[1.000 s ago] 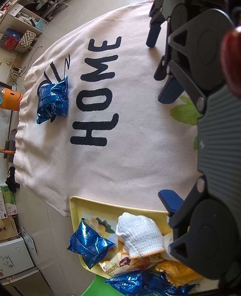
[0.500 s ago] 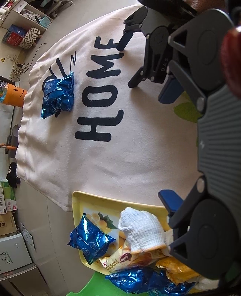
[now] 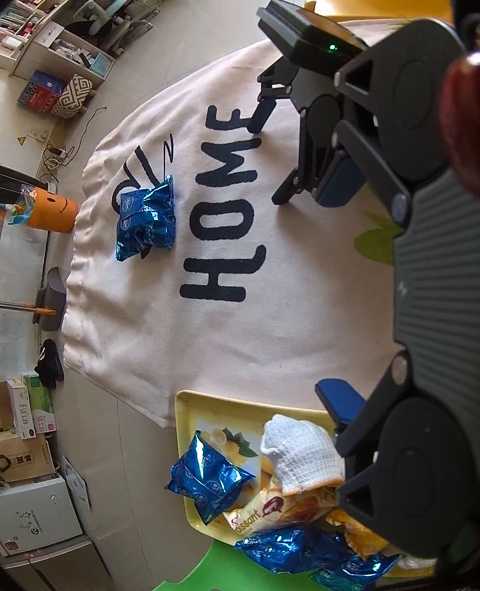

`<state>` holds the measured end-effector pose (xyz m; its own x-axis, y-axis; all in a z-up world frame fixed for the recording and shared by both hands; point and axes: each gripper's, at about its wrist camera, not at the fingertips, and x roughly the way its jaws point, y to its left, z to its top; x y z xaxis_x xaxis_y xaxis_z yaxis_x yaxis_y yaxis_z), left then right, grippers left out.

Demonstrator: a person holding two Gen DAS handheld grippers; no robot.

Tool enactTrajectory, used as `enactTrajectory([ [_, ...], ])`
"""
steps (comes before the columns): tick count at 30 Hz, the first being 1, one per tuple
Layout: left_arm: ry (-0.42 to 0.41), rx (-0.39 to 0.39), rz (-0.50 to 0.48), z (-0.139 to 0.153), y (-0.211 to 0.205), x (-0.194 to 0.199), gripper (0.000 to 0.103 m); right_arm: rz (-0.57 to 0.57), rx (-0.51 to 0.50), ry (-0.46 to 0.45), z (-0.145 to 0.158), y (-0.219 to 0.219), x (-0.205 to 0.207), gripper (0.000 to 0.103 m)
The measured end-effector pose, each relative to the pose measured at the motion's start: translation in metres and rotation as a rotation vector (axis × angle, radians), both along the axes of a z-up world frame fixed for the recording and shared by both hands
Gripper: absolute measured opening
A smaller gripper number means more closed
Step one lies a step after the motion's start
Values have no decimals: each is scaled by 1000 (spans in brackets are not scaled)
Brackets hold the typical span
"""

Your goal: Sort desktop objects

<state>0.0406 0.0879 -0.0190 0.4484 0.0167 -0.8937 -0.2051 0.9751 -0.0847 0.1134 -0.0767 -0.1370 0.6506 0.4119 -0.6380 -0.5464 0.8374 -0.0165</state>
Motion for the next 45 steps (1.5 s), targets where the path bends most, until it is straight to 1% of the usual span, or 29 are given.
enactTrajectory([
  [3, -15, -29, 6, 5, 7, -3, 102, 0, 0, 0, 0, 0, 0, 103],
  [5, -10, -39, 14, 4, 12, -3, 102, 0, 0, -1, 0, 0, 0, 103],
  [9, 39, -90, 78, -10, 26, -2, 102, 0, 1, -1, -1, 0, -1, 103],
  [12, 63, -118, 94, -16, 27, 7, 102, -1, 1, -1, -1, 0, -1, 103],
  [16, 65, -76, 113, -18, 25, 16, 102, -1, 1, -2, -1, 0, -1, 103],
  [21, 49, -74, 124, -15, 26, 15, 102, -1, 1, -2, -1, 0, -1, 103],
  [24, 23, -56, 105, -9, 25, 11, 102, -1, 1, -2, -1, 0, -1, 103],
  [26, 3, -40, 119, -4, 25, 7, 102, -1, 1, -2, -1, 0, -1, 103],
  [29, -37, -49, 99, 6, 24, 3, 102, -1, 1, -2, -1, 0, -2, 103],
  [31, -59, -38, 104, 12, 24, 1, 102, -1, 1, -2, -2, 0, -2, 103],
  [34, -85, -41, 107, 19, 25, 0, 102, -1, 1, -2, -2, -1, -2, 103],
  [37, -86, -36, 109, 20, 24, 2, 102, -1, 1, -3, -2, -1, -2, 103],
  [42, -58, -41, 106, 14, 21, 5, 102, -1, 1, -3, -2, 0, -2, 103],
  [45, -51, -55, 109, 11, 21, 5, 102, -1, 1, -3, -2, 0, -2, 103],
])
